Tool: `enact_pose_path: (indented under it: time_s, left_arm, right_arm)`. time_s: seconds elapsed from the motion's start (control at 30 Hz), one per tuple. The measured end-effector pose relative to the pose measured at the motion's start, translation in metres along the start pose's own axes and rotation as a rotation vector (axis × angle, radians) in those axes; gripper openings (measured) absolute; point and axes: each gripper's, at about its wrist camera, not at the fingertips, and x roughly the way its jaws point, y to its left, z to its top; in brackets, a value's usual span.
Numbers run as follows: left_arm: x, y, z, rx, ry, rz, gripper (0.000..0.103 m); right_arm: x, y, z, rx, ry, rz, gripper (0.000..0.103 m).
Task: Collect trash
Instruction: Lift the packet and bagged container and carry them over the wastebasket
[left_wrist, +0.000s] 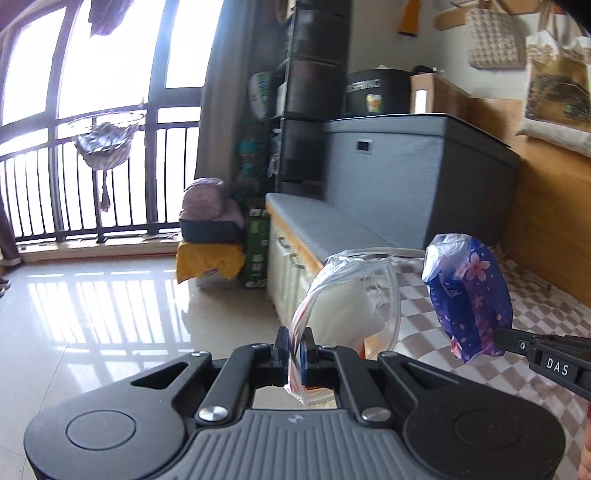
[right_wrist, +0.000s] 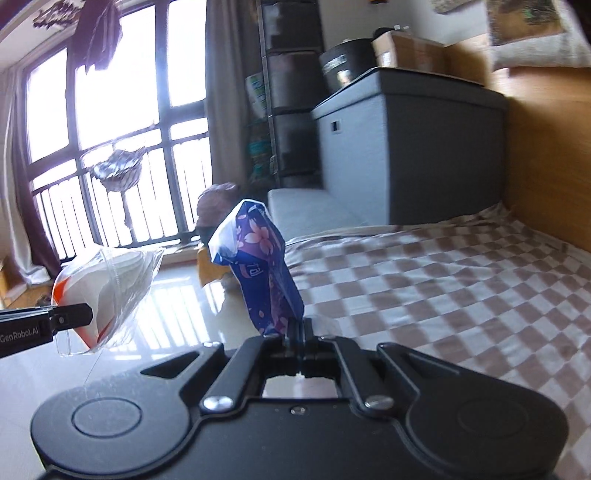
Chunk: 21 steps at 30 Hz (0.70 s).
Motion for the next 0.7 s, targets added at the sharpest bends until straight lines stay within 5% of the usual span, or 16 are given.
enact_pose_path:
  time_s: [0.33,0.7]
  left_arm:
    - [0.013,0.057,-0.032,-0.084,0.06,0.069,0.006]
    - [0.058,0.091,-0.088,-0.177,0.188,0.106,0.006]
  right_arm:
    - [0.032,0.062,-0.024,-0.056,0.097,0.044,0.0]
    - [0.09,0.086,-0.08,-0.092,0.271,0.026,0.0]
